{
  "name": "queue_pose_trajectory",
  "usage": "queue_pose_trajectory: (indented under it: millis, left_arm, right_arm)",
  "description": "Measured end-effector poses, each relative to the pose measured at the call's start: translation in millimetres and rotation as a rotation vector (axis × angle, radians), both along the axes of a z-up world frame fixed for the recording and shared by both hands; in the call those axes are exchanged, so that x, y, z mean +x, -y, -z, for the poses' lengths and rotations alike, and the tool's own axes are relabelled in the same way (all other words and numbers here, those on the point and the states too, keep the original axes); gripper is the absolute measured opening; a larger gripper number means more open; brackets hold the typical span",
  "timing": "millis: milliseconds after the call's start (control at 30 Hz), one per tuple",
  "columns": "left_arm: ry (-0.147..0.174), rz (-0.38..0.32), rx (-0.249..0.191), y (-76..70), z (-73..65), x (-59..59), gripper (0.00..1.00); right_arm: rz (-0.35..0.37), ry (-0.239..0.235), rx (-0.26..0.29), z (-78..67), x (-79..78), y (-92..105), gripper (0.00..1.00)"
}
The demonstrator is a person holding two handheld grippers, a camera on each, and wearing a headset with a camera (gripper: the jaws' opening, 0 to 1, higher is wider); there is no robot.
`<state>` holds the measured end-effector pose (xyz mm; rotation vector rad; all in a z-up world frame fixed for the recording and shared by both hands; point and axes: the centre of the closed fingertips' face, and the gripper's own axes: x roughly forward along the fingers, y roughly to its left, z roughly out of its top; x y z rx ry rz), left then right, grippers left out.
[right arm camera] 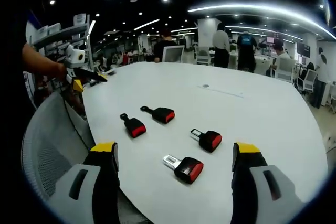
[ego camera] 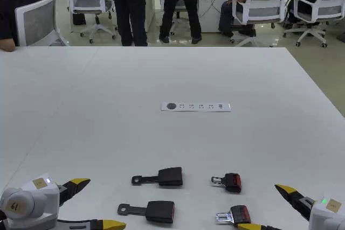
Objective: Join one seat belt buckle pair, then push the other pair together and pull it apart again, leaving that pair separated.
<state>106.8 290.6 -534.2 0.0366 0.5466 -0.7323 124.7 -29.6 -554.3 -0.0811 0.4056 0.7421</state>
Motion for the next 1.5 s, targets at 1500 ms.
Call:
queue_pose_trajectory:
  millis: [1500]
  left_arm:
    - [-0.035, 0.029, -0.015, -1.6, 14.6, 6.5, 0.98]
  right_arm:
    - [0.050, -0.036, -0.013, 14.7, -9.9, 2.4, 0.91]
